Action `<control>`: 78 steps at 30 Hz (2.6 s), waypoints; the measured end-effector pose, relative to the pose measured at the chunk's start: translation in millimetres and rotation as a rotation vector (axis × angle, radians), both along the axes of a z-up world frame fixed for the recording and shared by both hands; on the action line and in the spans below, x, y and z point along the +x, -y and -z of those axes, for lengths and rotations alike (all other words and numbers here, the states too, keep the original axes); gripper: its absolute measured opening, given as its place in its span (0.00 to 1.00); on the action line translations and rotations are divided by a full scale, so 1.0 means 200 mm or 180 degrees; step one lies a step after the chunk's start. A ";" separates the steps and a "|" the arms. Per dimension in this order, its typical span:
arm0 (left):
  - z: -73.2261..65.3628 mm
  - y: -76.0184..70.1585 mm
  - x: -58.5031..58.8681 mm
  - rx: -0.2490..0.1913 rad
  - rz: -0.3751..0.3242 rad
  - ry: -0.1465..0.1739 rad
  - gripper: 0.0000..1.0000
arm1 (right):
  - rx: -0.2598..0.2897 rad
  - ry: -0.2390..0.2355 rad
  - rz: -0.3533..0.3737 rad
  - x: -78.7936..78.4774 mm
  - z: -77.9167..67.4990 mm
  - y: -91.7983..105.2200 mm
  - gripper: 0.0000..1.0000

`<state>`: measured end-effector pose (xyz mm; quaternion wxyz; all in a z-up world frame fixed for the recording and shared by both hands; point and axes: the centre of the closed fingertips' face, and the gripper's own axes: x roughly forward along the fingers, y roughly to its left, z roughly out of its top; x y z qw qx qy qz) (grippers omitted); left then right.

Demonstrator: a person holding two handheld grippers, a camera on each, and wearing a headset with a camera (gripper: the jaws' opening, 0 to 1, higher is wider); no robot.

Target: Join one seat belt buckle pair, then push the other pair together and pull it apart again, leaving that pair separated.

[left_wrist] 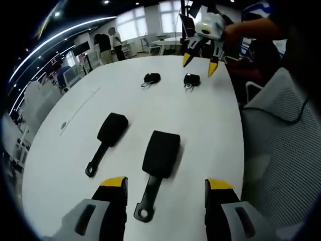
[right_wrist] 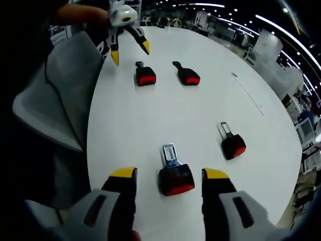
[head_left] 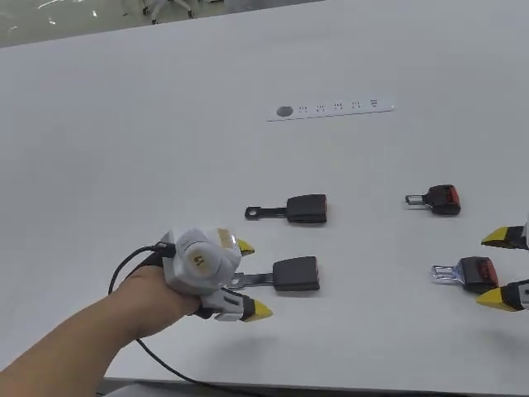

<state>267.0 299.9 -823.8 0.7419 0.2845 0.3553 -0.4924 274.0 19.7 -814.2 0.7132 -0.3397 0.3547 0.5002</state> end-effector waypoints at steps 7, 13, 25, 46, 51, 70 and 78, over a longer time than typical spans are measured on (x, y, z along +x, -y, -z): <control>0.07 0.02 0.04 0.0106 0.0047 -0.0098 0.57 | -0.0124 -0.0112 -0.0148 0.02 0.08 0.02 0.46; 0.08 0.06 0.09 0.0188 0.0175 -0.0073 0.55 | -0.0270 -0.0219 -0.0204 0.03 0.15 0.07 0.43; 0.14 0.10 0.13 0.0325 0.0338 -0.0148 0.42 | -0.0299 -0.0411 -0.0228 0.04 0.22 0.12 0.36; 0.18 0.10 0.11 0.0543 0.0908 -0.0128 0.31 | -0.0419 -0.0490 -0.0444 0.04 0.22 0.12 0.34; 0.18 0.11 0.11 0.0573 0.0939 -0.0159 0.31 | -0.0418 -0.0484 -0.0451 0.04 0.22 0.11 0.34; 0.18 0.10 0.11 0.0544 0.0889 -0.0183 0.31 | -0.0346 -0.0409 -0.0383 0.03 0.21 -0.01 0.34; 0.19 0.10 0.11 0.0574 0.0880 -0.0202 0.31 | -0.0245 -0.0396 -0.0440 0.01 0.21 -0.14 0.34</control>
